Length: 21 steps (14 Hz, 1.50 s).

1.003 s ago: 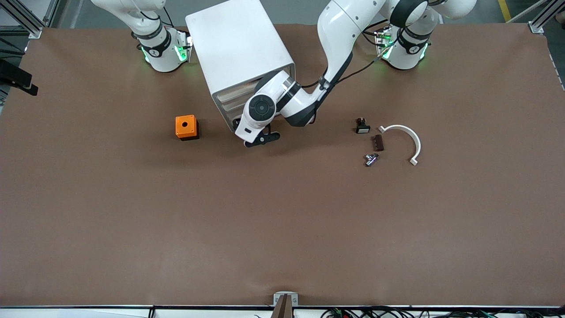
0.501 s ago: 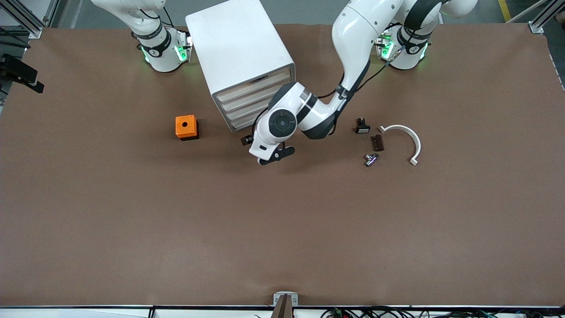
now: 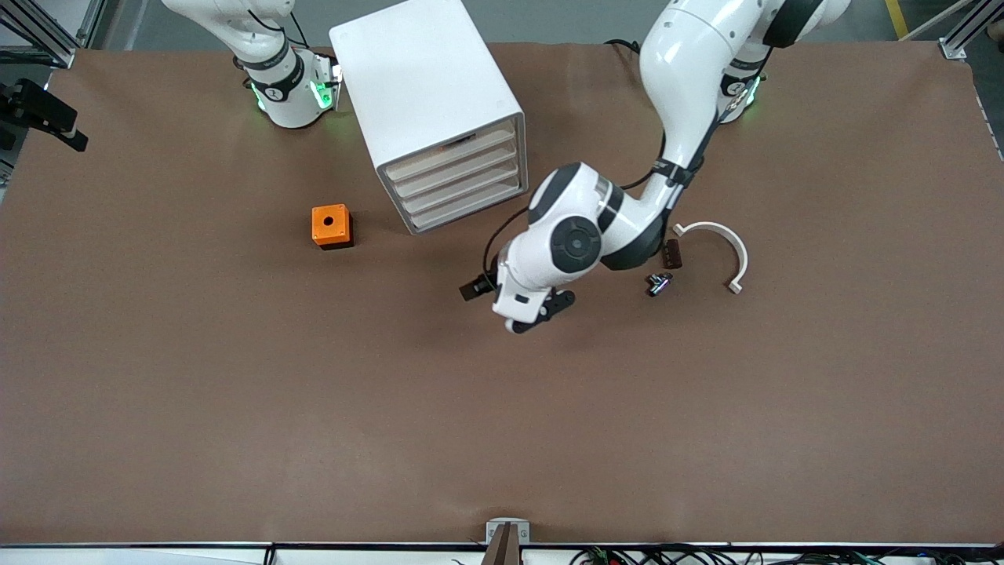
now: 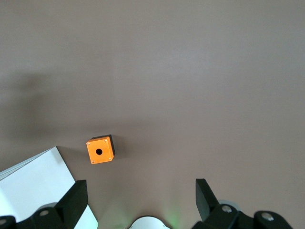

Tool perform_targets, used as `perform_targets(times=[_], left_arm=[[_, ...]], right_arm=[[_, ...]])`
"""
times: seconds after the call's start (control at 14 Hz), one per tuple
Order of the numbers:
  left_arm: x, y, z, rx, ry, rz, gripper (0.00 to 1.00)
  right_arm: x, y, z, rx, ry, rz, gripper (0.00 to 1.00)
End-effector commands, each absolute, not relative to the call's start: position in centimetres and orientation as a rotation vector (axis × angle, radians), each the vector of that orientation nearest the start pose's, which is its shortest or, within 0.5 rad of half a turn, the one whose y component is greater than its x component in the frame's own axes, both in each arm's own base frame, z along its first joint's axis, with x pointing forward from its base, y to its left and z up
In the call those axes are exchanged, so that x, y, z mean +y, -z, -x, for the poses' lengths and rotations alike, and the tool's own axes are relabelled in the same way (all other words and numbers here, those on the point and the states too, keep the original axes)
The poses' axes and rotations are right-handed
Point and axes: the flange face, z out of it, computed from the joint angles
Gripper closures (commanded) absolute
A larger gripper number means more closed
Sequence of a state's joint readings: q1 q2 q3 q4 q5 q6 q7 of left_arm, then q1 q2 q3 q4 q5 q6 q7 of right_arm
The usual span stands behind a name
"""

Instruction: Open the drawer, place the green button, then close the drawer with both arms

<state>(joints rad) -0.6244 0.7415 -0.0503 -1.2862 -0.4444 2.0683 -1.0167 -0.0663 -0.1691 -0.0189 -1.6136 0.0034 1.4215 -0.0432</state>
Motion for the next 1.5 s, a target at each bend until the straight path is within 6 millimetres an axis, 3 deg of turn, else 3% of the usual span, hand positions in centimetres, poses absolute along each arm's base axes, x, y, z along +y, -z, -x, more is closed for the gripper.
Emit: perform_targets(times=[0.0,0.21,0.5,0.72,1.15,1.29,1.43], left_arm=[[-44.2,-33.5,-59.4,-1.024,-0.536,3.242,0.0],[-40.4,-34.5,-61.2,-1.08,-0.582,3.192,0.0],[-35.9,-35.1,-63.8,-1.108,-0.462,3.164,0.0],[-34.6,-35.0,-64.6,-1.136,-0.447,3.155,0.0],[-29.5,-36.0,-67.1,-1.161,-0.349,3.146,0.0],[-29.1,-36.3,-67.3,-1.18,-0.343,3.145,0.0],[-27.6,-38.6,-67.6,-1.148,-0.281,3.171,0.0]], right_arm=[[-4.1,-68.2,-47.6,0.101,-0.005,3.118,0.0],[-4.3,-68.4,-47.9,0.142,0.037,3.096,0.0],[-4.7,-68.4,-47.8,0.238,0.026,3.076,0.0],[-4.8,-67.9,-47.7,0.243,0.005,3.075,0.0],[-4.5,-67.6,-46.8,0.232,-0.002,3.077,0.0],[-4.3,-67.5,-46.6,0.22,0.0,3.087,0.0],[-4.3,-67.6,-46.6,0.208,0.004,3.096,0.0]])
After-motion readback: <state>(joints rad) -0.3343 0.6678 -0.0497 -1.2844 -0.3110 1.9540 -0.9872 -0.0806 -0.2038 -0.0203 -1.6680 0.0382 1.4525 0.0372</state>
